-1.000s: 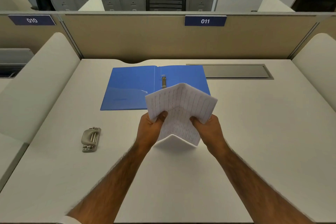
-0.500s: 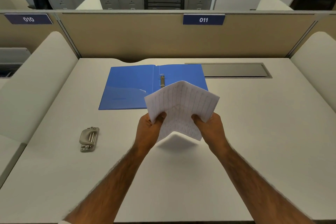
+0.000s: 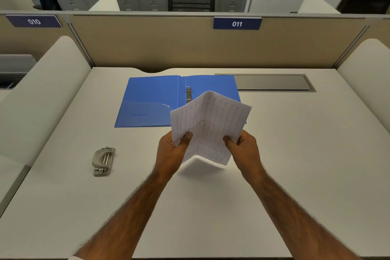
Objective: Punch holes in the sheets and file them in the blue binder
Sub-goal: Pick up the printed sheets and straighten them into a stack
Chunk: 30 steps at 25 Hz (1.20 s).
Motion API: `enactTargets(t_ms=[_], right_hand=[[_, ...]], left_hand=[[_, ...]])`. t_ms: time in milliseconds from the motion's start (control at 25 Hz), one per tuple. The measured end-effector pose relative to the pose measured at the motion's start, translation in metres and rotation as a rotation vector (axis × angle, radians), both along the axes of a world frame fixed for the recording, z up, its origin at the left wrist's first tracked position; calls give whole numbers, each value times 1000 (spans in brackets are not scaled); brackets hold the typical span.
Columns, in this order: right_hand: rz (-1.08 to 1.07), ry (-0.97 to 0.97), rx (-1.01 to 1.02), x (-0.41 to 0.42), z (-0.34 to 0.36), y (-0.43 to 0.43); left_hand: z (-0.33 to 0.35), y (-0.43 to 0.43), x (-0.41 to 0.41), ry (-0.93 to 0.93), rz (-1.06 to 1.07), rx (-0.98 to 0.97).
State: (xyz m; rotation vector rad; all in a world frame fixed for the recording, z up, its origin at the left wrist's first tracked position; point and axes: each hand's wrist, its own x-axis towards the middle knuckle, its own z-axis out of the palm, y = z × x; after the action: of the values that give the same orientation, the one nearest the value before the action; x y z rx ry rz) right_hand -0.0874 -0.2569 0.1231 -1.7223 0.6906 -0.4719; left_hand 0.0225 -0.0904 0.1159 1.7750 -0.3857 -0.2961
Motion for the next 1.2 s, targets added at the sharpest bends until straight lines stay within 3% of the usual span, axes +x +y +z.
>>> enactTargets(t_ms=[400, 560, 720, 920, 1080, 1200], right_hand=[[-5, 50, 39, -2, -3, -2], [62, 86, 108, -4, 0, -8], [64, 215, 184, -5, -23, -9], [48, 313, 254, -11, -57, 0], [34, 413, 191, -9, -75, 6], [-19, 446, 154, -7, -86, 6]], left_hand=[[3, -3, 2, 72, 1, 5], [-1, 5, 13, 312, -79, -16], [-26, 10, 20, 456, -73, 119], [-47, 7, 7, 275, -11, 322], [-67, 8, -3, 166, -30, 446], [-81, 10, -9, 27, -81, 704]])
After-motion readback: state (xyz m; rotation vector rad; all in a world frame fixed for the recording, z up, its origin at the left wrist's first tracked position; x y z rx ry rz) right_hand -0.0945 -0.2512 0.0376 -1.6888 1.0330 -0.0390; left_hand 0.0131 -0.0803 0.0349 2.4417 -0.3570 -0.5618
